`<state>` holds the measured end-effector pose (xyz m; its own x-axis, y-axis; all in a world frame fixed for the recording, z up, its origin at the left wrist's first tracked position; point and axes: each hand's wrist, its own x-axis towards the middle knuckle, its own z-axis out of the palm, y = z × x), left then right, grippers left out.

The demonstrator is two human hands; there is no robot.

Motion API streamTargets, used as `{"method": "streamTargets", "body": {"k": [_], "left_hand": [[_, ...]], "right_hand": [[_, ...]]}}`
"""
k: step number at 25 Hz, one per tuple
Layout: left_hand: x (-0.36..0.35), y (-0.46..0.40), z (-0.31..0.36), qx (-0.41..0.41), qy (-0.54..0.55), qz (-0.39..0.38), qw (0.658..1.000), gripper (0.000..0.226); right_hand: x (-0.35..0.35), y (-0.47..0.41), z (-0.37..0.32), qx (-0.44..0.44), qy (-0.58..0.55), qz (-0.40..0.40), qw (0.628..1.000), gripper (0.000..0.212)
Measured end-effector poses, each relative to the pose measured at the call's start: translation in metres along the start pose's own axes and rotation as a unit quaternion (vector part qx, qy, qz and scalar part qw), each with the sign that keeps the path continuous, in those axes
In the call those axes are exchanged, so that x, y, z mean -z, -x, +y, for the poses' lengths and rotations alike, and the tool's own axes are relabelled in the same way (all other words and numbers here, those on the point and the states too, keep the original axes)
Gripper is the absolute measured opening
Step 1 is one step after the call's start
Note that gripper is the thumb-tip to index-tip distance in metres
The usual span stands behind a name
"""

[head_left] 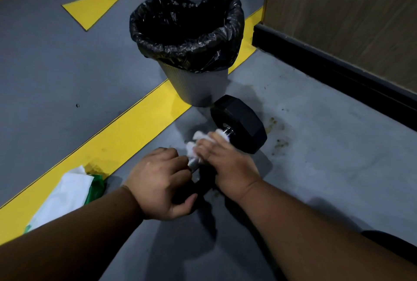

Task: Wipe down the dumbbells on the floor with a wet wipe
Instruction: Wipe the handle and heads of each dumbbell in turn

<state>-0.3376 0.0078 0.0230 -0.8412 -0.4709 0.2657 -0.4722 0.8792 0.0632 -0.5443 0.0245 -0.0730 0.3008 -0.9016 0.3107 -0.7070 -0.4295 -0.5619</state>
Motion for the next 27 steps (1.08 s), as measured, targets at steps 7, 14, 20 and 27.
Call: {"method": "streamTargets", "body": {"k": [7,14,20,27], "left_hand": [[-0.006,0.001,0.024,-0.014,-0.007,0.024,1.0,0.034],[-0.006,0.0,0.035,-0.009,-0.022,0.024,0.999,0.033],[-0.014,0.003,0.06,-0.039,-0.046,0.029,0.998,0.029],[-0.013,-0.001,0.061,-0.034,-0.055,0.03,0.997,0.028]], "right_hand": [[-0.028,0.023,-0.027,-0.029,-0.058,-0.062,0.996,0.061],[0.013,0.011,-0.003,-0.087,0.033,0.047,0.995,0.07],[-0.011,0.053,-0.035,0.006,-0.1,0.016,0.995,0.063],[0.008,0.031,-0.008,-0.132,-0.002,0.01,0.991,0.074]]}}
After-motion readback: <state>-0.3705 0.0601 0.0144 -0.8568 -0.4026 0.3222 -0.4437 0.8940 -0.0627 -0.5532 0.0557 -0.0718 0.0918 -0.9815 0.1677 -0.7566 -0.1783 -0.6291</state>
